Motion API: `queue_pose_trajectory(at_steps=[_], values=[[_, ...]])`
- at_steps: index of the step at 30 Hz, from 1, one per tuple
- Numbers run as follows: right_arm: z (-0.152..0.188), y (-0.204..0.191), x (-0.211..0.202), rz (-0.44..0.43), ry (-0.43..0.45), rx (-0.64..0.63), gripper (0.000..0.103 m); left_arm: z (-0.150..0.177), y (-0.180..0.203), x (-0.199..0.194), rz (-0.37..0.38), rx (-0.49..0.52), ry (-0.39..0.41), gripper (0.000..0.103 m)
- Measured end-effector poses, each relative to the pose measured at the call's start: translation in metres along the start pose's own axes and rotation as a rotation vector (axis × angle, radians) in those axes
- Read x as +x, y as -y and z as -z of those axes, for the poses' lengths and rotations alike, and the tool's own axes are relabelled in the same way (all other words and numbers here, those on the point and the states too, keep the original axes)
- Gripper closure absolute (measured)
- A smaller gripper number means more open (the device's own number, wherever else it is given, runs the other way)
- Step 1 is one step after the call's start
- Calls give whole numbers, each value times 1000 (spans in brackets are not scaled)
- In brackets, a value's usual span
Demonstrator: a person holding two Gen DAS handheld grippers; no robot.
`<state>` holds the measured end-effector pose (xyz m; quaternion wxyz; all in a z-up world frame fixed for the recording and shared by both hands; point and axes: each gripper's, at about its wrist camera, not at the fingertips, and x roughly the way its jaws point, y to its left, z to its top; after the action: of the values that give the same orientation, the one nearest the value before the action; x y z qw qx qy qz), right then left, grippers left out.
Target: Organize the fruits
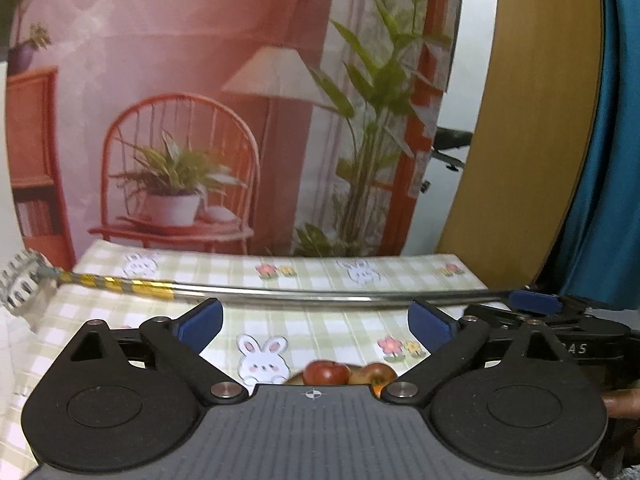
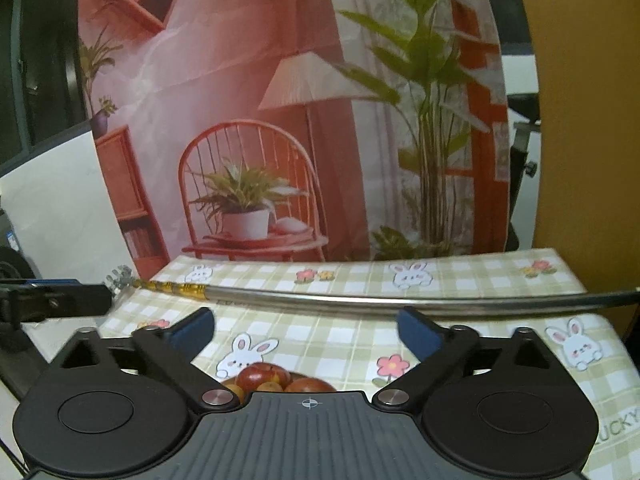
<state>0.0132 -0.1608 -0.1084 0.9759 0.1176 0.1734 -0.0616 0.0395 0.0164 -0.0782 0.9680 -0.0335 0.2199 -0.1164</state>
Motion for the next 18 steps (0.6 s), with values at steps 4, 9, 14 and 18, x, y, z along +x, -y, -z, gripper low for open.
queue_pose_trajectory(at_steps=[4,9,14,18], values=[[-11,-2,-11,10,11,7,0,-11,2,-18,-24,3,54,1],[-25,-8,-25,46,43,-24,0,-21,7,-37,-29,5,115,0],[-36,-11,-39,52,80,-27,0,-24,10,-46,6,3,152,0],[-43,-11,-46,58,101,-23,0,-24,12,-52,-12,15,179,0]])
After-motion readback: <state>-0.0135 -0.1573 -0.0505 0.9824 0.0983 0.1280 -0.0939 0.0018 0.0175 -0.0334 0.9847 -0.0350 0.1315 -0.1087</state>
